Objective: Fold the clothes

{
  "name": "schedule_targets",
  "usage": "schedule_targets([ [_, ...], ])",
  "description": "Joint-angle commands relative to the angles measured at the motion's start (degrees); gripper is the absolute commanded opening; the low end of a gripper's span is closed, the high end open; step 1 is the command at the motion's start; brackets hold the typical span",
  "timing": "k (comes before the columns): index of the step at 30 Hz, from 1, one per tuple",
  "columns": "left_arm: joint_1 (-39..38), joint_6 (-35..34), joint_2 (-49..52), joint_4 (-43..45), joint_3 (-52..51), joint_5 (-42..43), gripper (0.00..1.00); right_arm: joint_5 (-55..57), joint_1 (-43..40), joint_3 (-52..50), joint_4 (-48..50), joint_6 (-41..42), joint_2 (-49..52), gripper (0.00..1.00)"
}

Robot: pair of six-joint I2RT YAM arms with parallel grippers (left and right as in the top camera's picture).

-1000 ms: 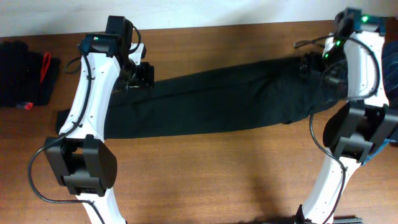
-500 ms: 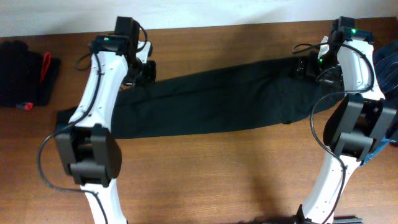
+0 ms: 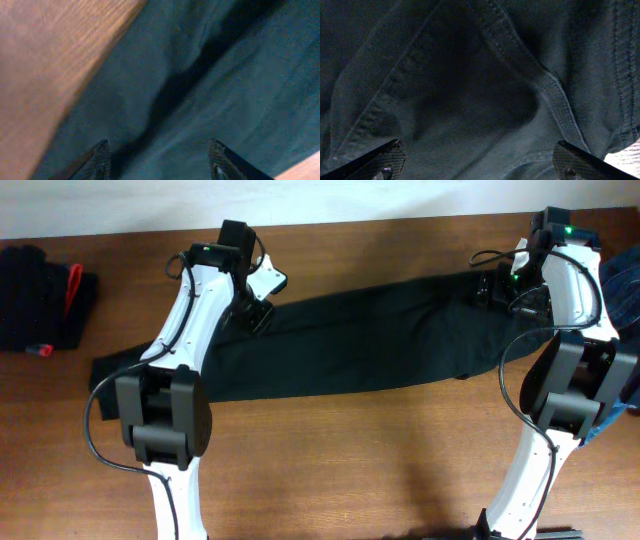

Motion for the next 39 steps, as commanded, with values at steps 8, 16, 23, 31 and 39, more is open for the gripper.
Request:
schedule_targets([
  [8, 0.24, 13.42, 5.42, 0.07, 0.13, -2.05, 0.59, 0.55, -0.02, -0.35, 0.17, -0.37, -0.63, 0.99],
  [16, 0.24, 15.19, 6.86, -0.59, 0.13, -2.01, 0.59, 1.01, -0.02, -0.35, 0.31, -0.37, -0.63, 0.99],
  [23, 0.24, 19.12, 6.86, -2.73, 0.11, -1.09, 0.59, 1.2, -0.02, -0.35, 0.44, -0.37, -0.63, 0.99],
  [31, 0.24, 20.61, 6.86, -2.47, -1.44, -0.52, 0.56, 1.2, -0.02, -0.35, 0.7, -0.37, -0.63, 0.99],
  [39, 0.24, 20.61, 6.86, -1.92, -3.56, -0.59, 0.3, 1.2, -0.02, -0.35, 0.85, -0.37, -0.63, 0.99],
])
